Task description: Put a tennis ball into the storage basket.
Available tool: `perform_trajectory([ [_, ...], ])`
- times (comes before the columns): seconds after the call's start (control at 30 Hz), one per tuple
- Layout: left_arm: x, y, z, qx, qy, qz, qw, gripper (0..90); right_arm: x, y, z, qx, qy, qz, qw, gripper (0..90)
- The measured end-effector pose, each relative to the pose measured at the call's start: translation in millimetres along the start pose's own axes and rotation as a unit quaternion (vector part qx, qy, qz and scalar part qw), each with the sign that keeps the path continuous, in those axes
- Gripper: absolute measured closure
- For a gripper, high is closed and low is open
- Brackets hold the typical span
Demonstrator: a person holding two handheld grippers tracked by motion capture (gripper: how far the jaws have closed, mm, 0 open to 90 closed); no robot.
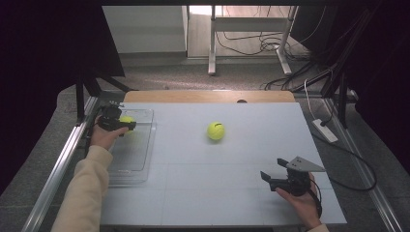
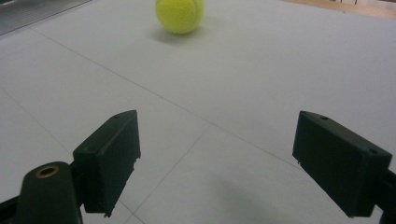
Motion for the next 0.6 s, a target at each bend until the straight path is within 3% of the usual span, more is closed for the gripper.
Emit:
perform_trajectory([
  [0.5,-0.4,0.3,0.3,0.002,0.000,0.003,1.0000,25.9,-0.2,0.1,-0.2,-0.001,-0.001,0.001,1.0000,14.5],
  [0.6,-0.5,-1.8,2.6,0.014,-0.003,0.000,0.9999,13.3,-0.2,0.0,-0.2,-0.001,0.000,0.001,1.0000,14.5],
])
Point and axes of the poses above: each handheld gripper's, and its own axes: y roughly forward along the jaws, z roughly out of its top, x roughly to its right, the point moved 6 cm from there along y, roughly forward along the jaws, and after that the axes turned 2 degrees about -z, right-handed, at the moved point
